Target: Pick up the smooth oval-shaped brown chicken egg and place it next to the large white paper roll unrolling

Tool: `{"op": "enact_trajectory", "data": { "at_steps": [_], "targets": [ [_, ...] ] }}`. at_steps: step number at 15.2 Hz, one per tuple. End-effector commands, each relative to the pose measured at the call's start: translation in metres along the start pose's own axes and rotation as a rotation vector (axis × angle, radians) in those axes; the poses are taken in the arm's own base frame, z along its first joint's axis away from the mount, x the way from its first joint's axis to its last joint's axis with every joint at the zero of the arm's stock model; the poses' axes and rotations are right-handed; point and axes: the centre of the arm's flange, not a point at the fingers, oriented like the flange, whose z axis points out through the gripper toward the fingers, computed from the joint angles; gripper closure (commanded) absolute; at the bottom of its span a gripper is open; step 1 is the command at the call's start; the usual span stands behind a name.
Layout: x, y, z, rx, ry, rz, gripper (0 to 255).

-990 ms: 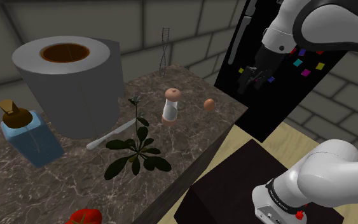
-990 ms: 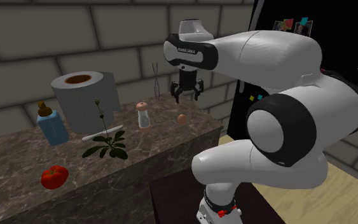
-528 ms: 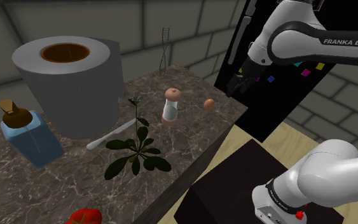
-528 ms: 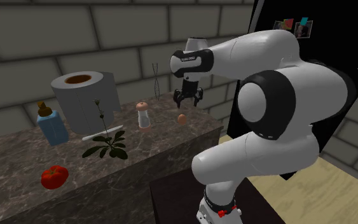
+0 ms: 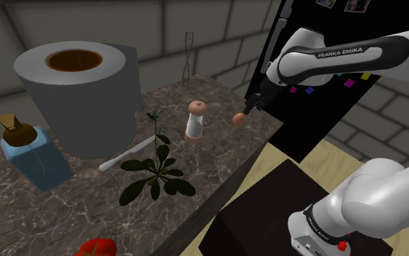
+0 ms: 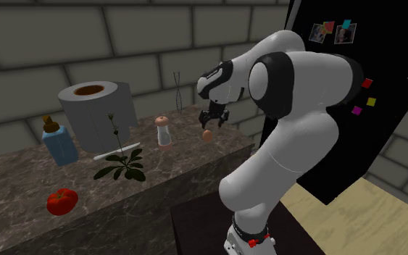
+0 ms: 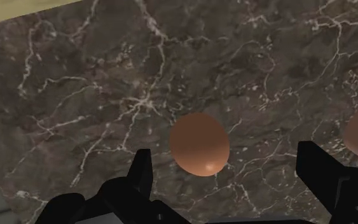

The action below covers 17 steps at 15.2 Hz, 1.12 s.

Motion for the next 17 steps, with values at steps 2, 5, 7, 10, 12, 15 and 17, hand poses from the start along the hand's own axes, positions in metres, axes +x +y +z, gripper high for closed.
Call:
{"op": "enact_trajectory", "data": {
  "at_steps": [2, 5, 7, 10, 12, 15, 17],
  "targets": [
    [0.021, 0.016, 0.030, 0.030, 0.022, -0.022, 0],
    [0.021, 0.016, 0.046, 0.030, 0.022, -0.022, 0],
    [0.022, 0.015, 0.056, 0.030, 0.022, -0.022, 0],
    [0.022, 0.015, 0.070, 0.030, 0.022, -0.022, 0],
    [0.022, 0.015, 0.070, 0.030, 0.022, -0.022, 0],
    [0.022, 0.015, 0.070, 0.030, 0.022, -0.022, 0],
    [0.022, 0.015, 0.070, 0.030, 0.022, -0.022, 0]
  ]
}}
